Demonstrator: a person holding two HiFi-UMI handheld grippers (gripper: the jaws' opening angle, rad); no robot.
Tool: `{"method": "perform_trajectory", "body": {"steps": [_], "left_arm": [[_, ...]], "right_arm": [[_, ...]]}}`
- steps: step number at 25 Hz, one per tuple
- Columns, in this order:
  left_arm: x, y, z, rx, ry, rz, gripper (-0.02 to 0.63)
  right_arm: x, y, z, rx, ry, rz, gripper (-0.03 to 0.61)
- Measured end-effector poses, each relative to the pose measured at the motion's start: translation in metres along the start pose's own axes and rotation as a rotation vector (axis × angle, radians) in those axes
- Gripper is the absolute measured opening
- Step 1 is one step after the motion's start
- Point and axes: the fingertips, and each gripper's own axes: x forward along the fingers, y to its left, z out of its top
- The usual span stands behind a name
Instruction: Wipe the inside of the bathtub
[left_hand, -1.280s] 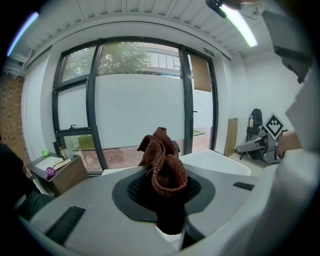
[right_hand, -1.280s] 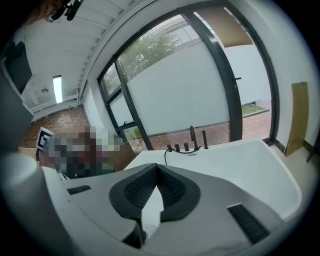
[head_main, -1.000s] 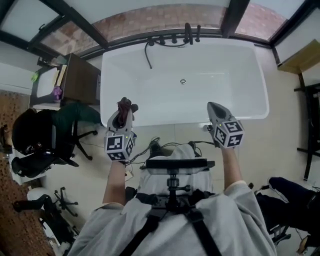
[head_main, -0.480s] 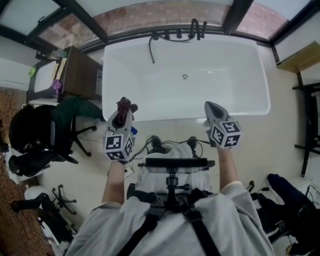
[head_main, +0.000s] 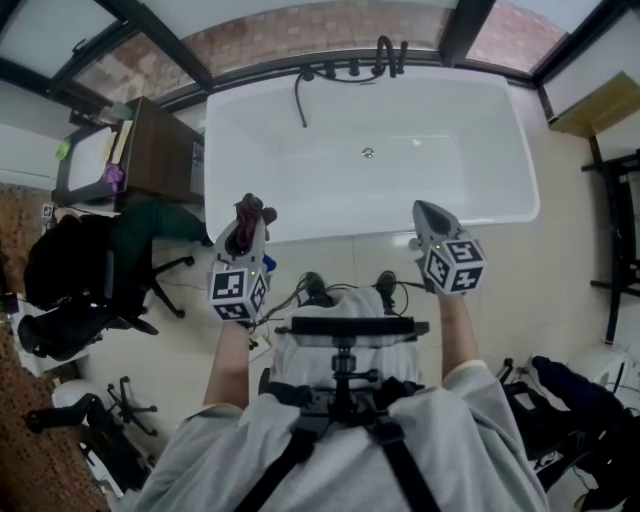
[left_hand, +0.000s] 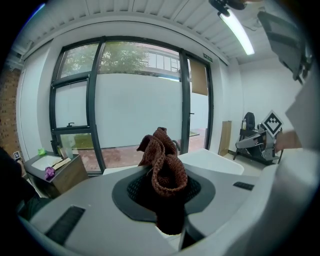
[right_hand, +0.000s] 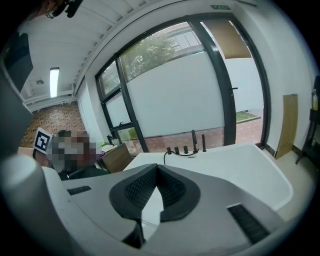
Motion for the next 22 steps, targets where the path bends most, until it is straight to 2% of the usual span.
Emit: {"method": "perform_trajectory", "body": {"steps": [22], "left_arm": [[-0.027,-0.005,-0.018,-0.010,-0.003,-0.005,0.089]], "right_arm": [[-0.014,0.019,-0.009,-0.064,0.016,0.007,0.005]]}}
